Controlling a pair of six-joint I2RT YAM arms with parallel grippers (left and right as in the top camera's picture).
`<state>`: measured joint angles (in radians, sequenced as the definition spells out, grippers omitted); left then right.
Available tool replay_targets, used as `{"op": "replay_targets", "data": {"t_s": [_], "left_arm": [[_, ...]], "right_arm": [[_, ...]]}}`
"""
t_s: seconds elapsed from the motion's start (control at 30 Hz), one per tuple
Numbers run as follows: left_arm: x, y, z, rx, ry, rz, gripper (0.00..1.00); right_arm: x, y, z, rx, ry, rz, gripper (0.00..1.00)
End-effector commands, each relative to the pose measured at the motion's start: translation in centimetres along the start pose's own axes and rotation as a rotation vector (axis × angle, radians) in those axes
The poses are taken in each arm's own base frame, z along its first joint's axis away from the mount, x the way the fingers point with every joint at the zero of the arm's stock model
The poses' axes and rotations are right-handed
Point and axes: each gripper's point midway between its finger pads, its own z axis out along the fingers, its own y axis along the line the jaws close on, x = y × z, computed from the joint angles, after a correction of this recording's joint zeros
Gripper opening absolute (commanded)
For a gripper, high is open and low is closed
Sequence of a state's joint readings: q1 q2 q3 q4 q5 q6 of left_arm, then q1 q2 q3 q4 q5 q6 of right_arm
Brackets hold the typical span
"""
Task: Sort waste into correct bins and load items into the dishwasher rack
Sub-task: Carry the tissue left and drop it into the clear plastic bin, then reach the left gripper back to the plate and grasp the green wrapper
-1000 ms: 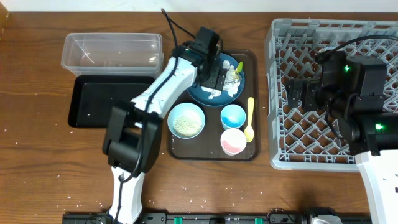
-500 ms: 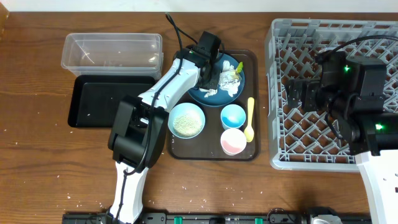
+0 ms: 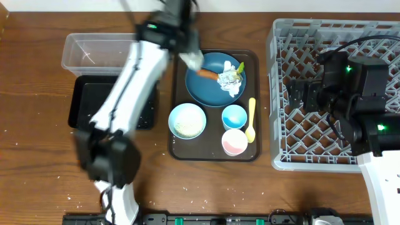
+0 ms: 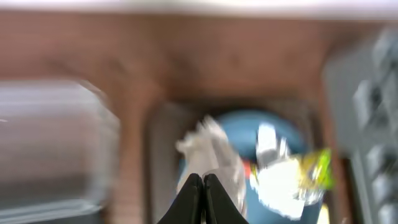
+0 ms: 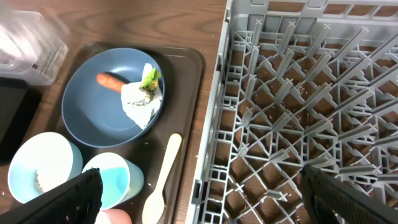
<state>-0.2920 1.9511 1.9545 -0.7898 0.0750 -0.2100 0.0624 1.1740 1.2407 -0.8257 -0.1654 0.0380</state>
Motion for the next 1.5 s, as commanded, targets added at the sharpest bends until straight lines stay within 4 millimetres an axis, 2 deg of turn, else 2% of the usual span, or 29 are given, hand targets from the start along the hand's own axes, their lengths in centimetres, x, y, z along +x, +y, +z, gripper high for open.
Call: {"op": "replay_targets", "data": {"t_s": [0.0, 0.1, 0.23, 0.33, 0.47, 0.5, 0.53, 0.57, 0.6, 0.67, 0.8, 0.9, 1.03, 1.23, 1.33, 1.47], "left_arm": [[-3.3, 4.0, -2.8, -0.075, -0.112, -0.058, 0.06], [-4.7, 7.9, -2.6, -0.148, -0.156, -0.101, 0.06], [-5.2, 12.2, -0.6, -0.2, -0.159, -0.134, 0.06], [-4.5, 14.6, 1.4, -0.23, -0.13, -0.163, 0.06], [-2.7, 16.6, 3.8, -0.257, -0.062, -0.186, 0.06], [-2.4, 16.9, 4.2, -0.261, -0.049, -0.189, 0.16], [-1.9, 17.1, 4.6, -0.265, -0.033, -0.192, 0.38], [-1.8, 17.2, 4.7, -0.267, -0.029, -0.194, 0.54], [-1.8, 17.2, 4.7, -0.267, -0.028, -0.194, 0.64], [-2.1, 16.8, 4.3, -0.257, -0.037, -0.191, 0.74], [-2.7, 13.7, 3.1, -0.188, -0.047, -0.141, 0.76], [-1.4, 9.1, 3.0, -0.082, 0.01, -0.034, 0.76], [2.4, 2.2, 4.1, 0.03, 0.128, 0.168, 0.76], [9.1, -6.6, 6.1, 0.163, 0.262, 0.521, 0.76], [11.1, -9.0, 6.9, 0.192, 0.291, 0.592, 0.76], [13.3, -11.0, 7.9, 0.231, 0.334, 0.622, 0.77]], "right_arm": [[-0.6, 0.2, -0.3, -0.009, -0.014, 0.009, 0.99], [-0.7, 0.2, -0.3, -0.009, -0.015, 0.009, 0.99], [-0.6, 0.2, -0.3, -0.009, -0.012, 0.01, 0.99], [-0.6, 0.2, -0.3, -0.009, -0.011, 0.01, 0.99], [-0.5, 0.2, -0.3, -0.009, -0.009, 0.01, 0.99], [-0.5, 0.2, -0.3, -0.01, -0.009, 0.01, 0.99], [-0.5, 0.2, -0.3, -0.01, -0.009, 0.01, 0.99], [-0.5, 0.2, -0.3, -0.01, -0.009, 0.01, 0.99], [-0.5, 0.2, -0.3, -0.01, -0.01, 0.01, 0.99], [-0.6, 0.2, -0.3, -0.009, -0.01, 0.01, 0.99], [-0.6, 0.2, -0.3, -0.009, -0.013, 0.01, 0.99], [-0.6, 0.2, -0.3, -0.009, -0.012, 0.01, 0.99], [-0.6, 0.2, -0.3, -0.009, -0.014, 0.01, 0.99], [-0.3, 0.1, -0.3, -0.009, -0.001, 0.012, 0.99], [-0.1, 0.1, -0.3, -0.009, 0.006, 0.013, 0.99], [0.2, 0.1, -0.3, -0.008, 0.021, 0.015, 0.99]]}}
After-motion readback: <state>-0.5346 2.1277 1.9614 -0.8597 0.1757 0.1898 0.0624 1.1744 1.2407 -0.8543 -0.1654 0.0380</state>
